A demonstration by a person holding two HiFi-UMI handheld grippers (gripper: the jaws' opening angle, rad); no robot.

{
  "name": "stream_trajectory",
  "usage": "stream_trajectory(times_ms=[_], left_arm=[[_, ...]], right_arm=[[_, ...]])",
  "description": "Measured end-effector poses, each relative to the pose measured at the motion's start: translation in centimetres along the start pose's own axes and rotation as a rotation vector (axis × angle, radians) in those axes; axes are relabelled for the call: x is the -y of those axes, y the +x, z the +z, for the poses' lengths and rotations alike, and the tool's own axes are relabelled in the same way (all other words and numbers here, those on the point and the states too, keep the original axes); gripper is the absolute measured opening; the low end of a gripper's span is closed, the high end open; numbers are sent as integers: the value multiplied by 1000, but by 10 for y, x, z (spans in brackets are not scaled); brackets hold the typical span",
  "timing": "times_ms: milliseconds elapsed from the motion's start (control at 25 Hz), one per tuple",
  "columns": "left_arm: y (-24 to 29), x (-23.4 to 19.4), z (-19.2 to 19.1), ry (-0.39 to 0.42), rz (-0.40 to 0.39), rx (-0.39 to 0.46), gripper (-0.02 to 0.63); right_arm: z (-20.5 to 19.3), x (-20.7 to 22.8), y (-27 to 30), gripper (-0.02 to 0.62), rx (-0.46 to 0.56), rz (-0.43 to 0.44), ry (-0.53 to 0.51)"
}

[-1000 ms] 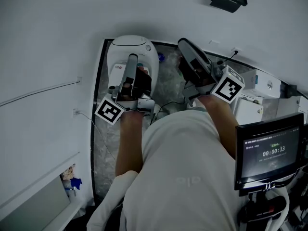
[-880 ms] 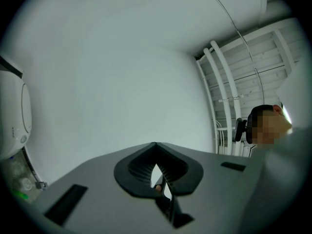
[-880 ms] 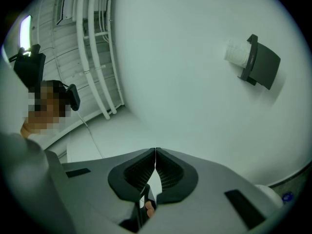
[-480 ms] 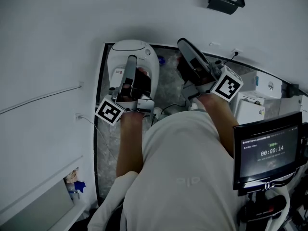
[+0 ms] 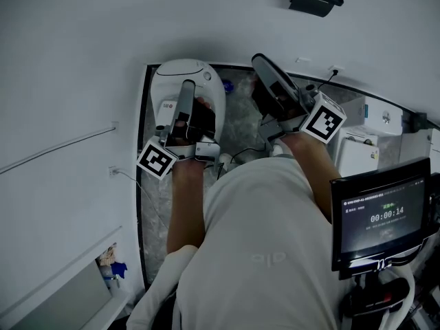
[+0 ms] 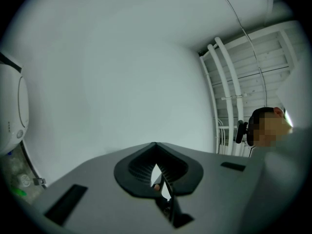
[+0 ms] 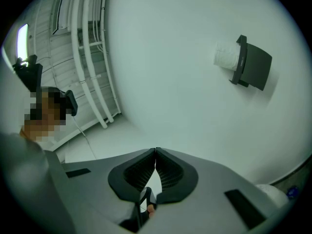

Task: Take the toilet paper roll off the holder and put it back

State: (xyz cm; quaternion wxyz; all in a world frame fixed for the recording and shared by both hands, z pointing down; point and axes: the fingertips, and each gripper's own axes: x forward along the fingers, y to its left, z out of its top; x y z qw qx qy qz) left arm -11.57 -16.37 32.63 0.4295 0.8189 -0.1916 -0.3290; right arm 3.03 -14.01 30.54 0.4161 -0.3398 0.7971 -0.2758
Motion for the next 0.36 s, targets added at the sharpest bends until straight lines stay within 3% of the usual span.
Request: stream_trajectory(times_ms=[360], left_arm=[[2, -2, -4, -16, 0, -12, 6]], right_arm=[[2, 4, -5, 9, -3, -31, -22]])
